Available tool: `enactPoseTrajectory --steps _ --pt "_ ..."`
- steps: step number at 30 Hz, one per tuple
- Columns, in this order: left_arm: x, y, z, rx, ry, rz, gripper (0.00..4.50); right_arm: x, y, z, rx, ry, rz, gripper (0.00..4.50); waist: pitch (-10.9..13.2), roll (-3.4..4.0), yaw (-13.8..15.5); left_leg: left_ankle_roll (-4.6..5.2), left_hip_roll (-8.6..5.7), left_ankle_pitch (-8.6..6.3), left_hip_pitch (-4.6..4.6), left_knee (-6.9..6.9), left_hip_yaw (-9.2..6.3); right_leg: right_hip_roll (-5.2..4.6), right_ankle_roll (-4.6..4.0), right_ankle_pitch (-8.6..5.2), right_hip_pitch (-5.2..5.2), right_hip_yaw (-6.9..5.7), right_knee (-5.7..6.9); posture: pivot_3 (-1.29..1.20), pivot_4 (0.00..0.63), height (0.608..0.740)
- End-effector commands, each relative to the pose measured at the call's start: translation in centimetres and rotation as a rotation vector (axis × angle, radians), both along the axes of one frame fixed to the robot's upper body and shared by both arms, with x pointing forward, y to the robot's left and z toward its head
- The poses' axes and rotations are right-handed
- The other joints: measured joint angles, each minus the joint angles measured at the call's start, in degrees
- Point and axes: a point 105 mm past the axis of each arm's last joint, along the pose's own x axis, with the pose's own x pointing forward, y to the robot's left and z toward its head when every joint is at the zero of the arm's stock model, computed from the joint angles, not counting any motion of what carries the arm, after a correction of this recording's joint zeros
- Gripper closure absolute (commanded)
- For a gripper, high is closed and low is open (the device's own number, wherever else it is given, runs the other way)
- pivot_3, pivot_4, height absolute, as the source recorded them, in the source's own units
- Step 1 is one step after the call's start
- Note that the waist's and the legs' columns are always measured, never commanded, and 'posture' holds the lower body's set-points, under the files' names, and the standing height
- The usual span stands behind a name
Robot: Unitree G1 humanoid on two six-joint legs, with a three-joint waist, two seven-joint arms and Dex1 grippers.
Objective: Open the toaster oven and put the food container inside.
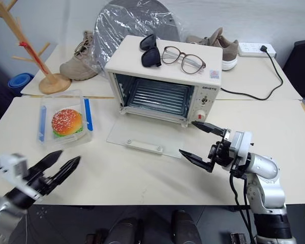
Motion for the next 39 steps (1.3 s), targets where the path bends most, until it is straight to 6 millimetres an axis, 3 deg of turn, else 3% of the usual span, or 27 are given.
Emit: enactPoseTrajectory --steps 1,2,4,9,13,18,25,28,32,39 --pt "-2.2 2.2 0.8 -0.042 -0.046 0.172 0.02 -0.3 0.5 0.3 0.019 -0.028 0.050 0.00 0.0 -0.01 0.1 0.00 0.00 0.00 0.01 0.00 0.00 0.00 0.00 0.00 0.03 -0.01 -0.01 0.00 0.150 0.740" --pt "-2.8 3.2 0.0 -0.073 0.006 0.271 0.02 -0.5 0.8 0.3 0.015 -0.022 0.079 0.00 0.0 -0.01 0.2 0.02 0.00 -0.01 0.02 0.01 0.00 -0.01 -0.01 0.00 0.05 0.00 -0.02 0.00 0.150 0.740" --pt "-2.4 2.4 0.2 -0.136 0.009 0.257 0.02 -0.8 1.3 0.0 0.002 0.011 0.129 0.00 0.0 -0.01 0.2 0.03 0.00 -0.02 0.03 0.00 -0.01 0.00 -0.01 -0.01 0.05 0.00 -0.02 0.00 0.150 0.740" --pt "1.6 -0.3 2.2 -0.315 0.015 0.212 0.02 -0.5 1.3 -0.1 -0.015 0.014 0.132 0.00 0.0 -0.01 1.0 0.00 0.00 0.00 0.03 0.08 -0.12 -0.01 -0.04 0.00 0.06 -0.04 0.06 0.00 0.150 0.740" --pt "4.7 -0.7 2.5 -0.449 0.135 0.328 0.02 -0.3 1.3 -0.4 -0.026 0.018 0.136 0.00 0.0 -0.02 0.7 -0.04 0.00 0.01 0.09 0.03 -0.12 0.00 -0.06 0.01 0.07 -0.03 0.10 0.00 0.150 0.740" --pt "7.2 -1.2 3.4 -0.669 0.237 0.434 0.02 -0.4 1.1 -0.9 -0.039 0.022 0.131 0.00 0.0 -0.02 0.2 -0.37 0.01 0.16 0.08 0.00 -0.09 0.05 -0.06 0.02 0.04 -0.03 0.10 0.00 0.150 0.740" --pt "10.1 -1.2 3.4 -0.738 0.321 0.526 0.02 -0.6 1.0 -1.1 -0.032 0.030 0.106 0.00 0.0 -0.03 0.5 -0.54 -0.05 0.26 0.09 0.04 0.00 0.12 -0.04 0.02 0.05 -0.04 0.14 0.00 0.150 0.740" --pt "10.1 -0.4 2.7 -0.711 0.364 0.574 0.60 -0.6 0.7 -1.4 -0.029 0.026 0.087 0.00 0.0 -0.03 0.3 -0.58 -0.01 0.28 0.11 0.02 0.06 0.18 -0.04 0.03 0.04 0.00 0.14 0.00 0.150 0.740" --pt "10.0 0.1 2.7 -0.710 0.370 0.590 1.86 -0.7 0.2 -2.1 -0.029 0.025 0.075 0.00 0.0 -0.04 0.4 -0.61 0.01 0.30 0.12 0.04 0.08 0.20 -0.04 0.03 0.05 0.01 0.13 0.00 0.150 0.740" --pt "10.1 2.5 4.3 -0.656 0.306 0.640 3.83 -0.4 -0.8 -3.5 -0.027 0.018 0.047 0.00 0.0 -0.04 0.1 -0.59 0.05 0.27 0.81 -0.16 0.08 0.24 -0.07 0.01 0.74 -0.01 -0.08 0.00 0.150 0.740"
